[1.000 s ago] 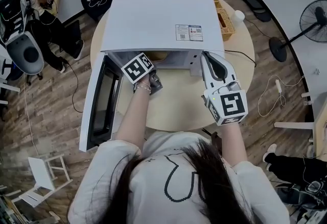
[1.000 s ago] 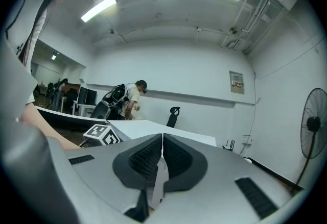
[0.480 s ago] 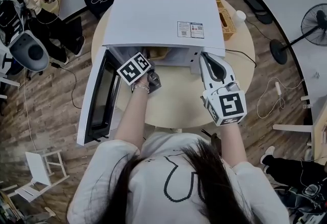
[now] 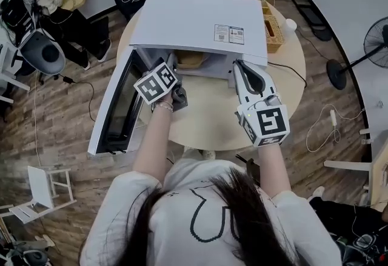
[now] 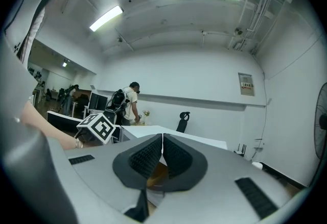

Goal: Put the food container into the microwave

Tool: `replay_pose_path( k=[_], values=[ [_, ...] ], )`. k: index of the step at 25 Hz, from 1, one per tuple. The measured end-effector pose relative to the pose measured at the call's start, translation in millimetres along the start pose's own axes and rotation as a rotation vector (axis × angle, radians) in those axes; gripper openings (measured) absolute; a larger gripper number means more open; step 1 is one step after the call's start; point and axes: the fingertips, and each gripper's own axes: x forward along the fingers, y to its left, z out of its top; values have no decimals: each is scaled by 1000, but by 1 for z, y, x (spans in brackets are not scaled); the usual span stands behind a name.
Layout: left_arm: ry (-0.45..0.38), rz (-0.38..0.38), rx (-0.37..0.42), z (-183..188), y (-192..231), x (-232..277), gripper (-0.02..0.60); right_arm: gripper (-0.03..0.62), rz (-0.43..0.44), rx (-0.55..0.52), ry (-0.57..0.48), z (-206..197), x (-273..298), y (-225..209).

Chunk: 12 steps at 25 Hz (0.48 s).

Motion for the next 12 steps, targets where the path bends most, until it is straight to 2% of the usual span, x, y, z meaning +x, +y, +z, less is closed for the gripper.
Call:
replay_pose_path(
  k=[6, 12],
  values=[
    [-68, -37, 91, 16, -25, -32, 183, 31, 20, -6, -52, 12, -10, 1],
    [-126, -67, 266, 38, -52, -56, 183, 31, 9, -8, -97, 24, -16, -4]
  ],
)
